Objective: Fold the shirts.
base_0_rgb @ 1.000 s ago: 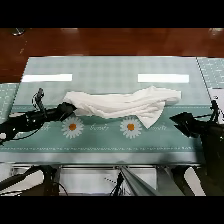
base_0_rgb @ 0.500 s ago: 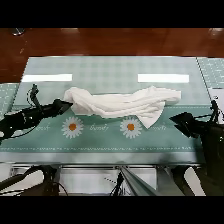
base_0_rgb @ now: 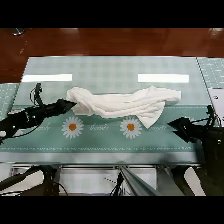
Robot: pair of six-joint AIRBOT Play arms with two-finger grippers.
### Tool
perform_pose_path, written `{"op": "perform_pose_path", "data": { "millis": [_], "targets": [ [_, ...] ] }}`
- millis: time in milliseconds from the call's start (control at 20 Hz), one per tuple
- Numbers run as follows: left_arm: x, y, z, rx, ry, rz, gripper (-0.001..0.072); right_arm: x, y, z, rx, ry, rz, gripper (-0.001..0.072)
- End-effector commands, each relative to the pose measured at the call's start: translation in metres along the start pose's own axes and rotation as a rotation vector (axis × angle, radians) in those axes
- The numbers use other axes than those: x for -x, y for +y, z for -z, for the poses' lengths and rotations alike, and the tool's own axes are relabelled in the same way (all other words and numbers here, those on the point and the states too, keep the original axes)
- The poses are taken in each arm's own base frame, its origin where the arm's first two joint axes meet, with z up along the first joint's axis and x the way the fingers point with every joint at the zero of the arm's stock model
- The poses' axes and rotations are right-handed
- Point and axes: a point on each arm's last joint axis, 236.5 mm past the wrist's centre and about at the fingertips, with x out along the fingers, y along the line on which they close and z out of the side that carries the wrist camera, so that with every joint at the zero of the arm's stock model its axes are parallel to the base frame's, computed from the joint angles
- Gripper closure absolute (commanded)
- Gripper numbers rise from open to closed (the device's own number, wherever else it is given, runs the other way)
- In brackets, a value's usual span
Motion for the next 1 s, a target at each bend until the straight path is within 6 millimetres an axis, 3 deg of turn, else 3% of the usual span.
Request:
{"op": "perform_pose_path", "data": {
  "millis": [0, 100, 300, 700, 750, 800, 850, 950],
  "targets": [
    [0.0, 0.0, -0.001, -0.002, -0.002, 0.001, 0.0681, -0.002, 0.006, 0.0, -0.019, -0.005, -0.032, 0.0092],
    [0.0, 0.0, -0.001, -0.002, -0.002, 0.001, 0.0681, -0.007, 0.011, 0.001, 0.007, 0.002, -0.028, 0.0092],
    [0.0, -0.001, -0.001, 0.007, -0.001, 0.002, 0.0681, -0.051, 0.014, 0.01, 0.01, 0.089, 0.03, 0.0092],
    [0.0, -0.001, -0.002, 0.021, -0.006, 0.005, 0.0681, -0.117, 0.06, 0.003, 0.074, 0.262, 0.025, 0.0094],
    [0.0, -0.001, -0.002, 0.021, -0.006, 0.005, 0.0681, -0.123, 0.067, 0.004, 0.094, 0.276, 0.022, 0.0159],
    [0.0, -0.002, -0.001, 0.021, -0.004, 0.01, 0.0681, -0.126, 0.074, 0.004, 0.126, 0.287, 0.019, 0.0385],
    [0.001, -0.004, -0.003, 0.025, -0.01, 0.018, 0.0681, -0.124, 0.086, 0.003, 0.198, 0.296, -0.004, 0.0689],
    [0.008, -0.025, -0.019, 0.013, -0.03, 0.091, 0.0681, -0.106, 0.117, -0.008, 0.296, 0.314, -0.049, 0.0695]
  ]
}}
